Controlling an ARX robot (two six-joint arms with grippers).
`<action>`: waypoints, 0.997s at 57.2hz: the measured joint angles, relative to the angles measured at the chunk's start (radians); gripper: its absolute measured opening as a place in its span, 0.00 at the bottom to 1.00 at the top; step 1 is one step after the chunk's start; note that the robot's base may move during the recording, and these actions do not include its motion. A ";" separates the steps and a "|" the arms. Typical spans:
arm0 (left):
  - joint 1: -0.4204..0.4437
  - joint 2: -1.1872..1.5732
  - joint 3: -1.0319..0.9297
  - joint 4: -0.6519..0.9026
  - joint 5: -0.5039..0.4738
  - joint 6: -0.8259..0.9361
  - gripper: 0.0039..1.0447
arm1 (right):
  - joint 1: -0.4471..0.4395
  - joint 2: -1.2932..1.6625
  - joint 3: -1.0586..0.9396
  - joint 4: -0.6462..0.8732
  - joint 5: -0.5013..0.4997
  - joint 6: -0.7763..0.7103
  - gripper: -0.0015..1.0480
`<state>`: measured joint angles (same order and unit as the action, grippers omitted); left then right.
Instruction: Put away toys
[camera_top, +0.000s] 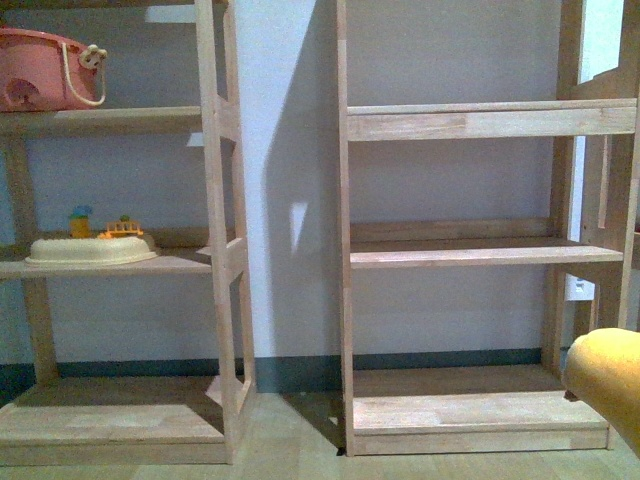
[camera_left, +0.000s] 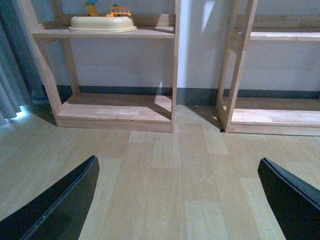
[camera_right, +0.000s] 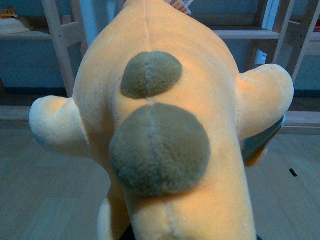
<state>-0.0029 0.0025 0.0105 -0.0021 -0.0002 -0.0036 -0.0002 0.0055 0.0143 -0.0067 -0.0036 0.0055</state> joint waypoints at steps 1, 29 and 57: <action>0.000 0.000 0.000 0.000 0.000 0.000 0.94 | 0.000 0.000 0.000 0.000 0.000 0.000 0.07; 0.000 0.000 0.000 0.000 0.001 0.000 0.94 | 0.000 0.000 0.000 0.000 0.003 0.000 0.07; 0.000 -0.002 0.000 0.000 -0.003 0.000 0.94 | 0.000 0.000 0.000 0.000 0.003 0.000 0.07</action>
<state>-0.0025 0.0006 0.0105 -0.0021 -0.0029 -0.0040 -0.0002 0.0055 0.0143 -0.0067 -0.0006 0.0055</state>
